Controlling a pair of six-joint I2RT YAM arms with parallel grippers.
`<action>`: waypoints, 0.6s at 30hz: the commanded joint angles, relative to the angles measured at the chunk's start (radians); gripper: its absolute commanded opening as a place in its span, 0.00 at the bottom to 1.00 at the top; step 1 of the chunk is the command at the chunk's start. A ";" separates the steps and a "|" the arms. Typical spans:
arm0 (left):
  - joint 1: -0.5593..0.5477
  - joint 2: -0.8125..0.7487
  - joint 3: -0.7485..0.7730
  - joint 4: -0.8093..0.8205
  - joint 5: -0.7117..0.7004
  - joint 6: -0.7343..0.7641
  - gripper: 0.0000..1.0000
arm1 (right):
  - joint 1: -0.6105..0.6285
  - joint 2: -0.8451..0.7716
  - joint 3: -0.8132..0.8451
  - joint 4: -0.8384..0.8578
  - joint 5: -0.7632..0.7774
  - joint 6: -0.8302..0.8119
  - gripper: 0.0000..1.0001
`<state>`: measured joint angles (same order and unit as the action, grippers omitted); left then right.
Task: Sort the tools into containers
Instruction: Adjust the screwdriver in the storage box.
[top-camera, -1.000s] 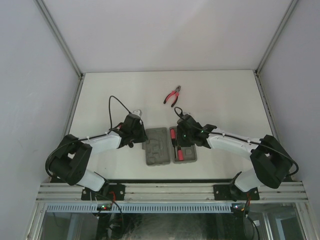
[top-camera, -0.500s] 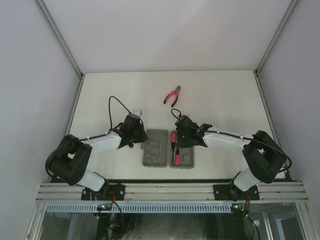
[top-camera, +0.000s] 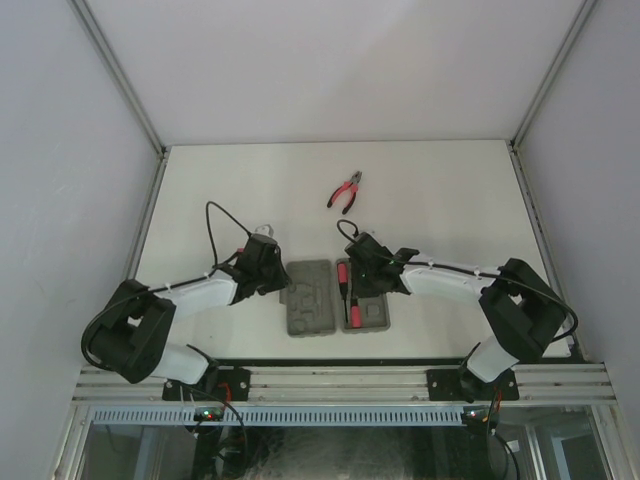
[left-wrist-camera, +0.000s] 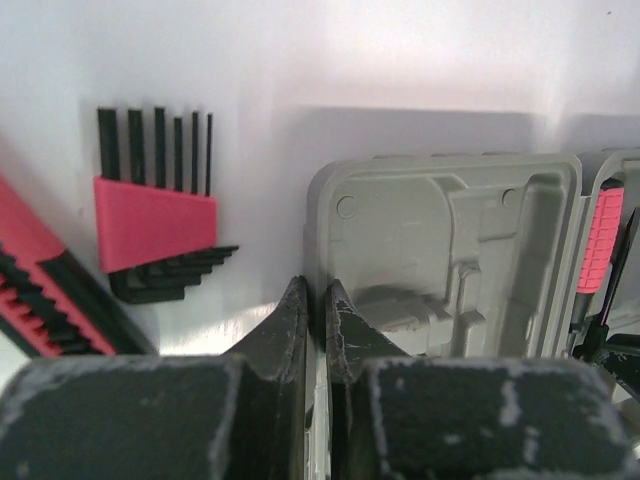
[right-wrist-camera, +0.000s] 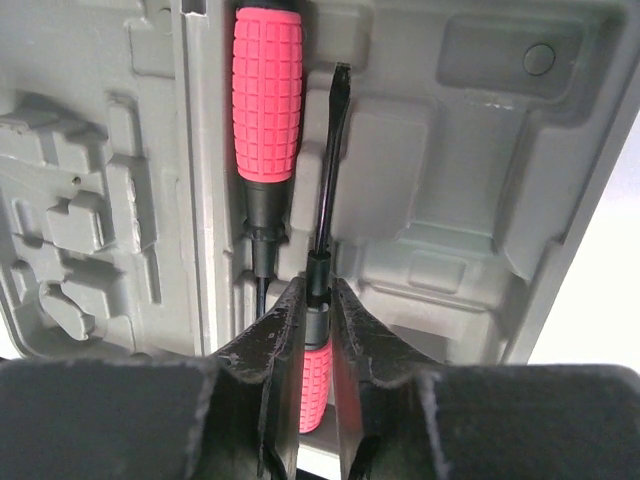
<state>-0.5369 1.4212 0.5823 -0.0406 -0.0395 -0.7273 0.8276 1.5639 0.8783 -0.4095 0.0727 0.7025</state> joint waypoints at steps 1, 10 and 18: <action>0.000 -0.062 -0.034 -0.052 -0.049 -0.080 0.00 | 0.011 0.013 0.027 0.000 0.004 -0.001 0.13; 0.001 -0.089 -0.032 -0.084 -0.074 -0.103 0.00 | 0.057 0.023 0.027 -0.052 0.024 0.001 0.12; -0.015 -0.100 -0.047 -0.091 -0.081 -0.107 0.00 | 0.021 -0.048 0.082 -0.038 0.026 -0.023 0.23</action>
<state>-0.5430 1.3571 0.5568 -0.1215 -0.0834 -0.7956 0.8654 1.5696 0.8932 -0.4217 0.0883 0.6991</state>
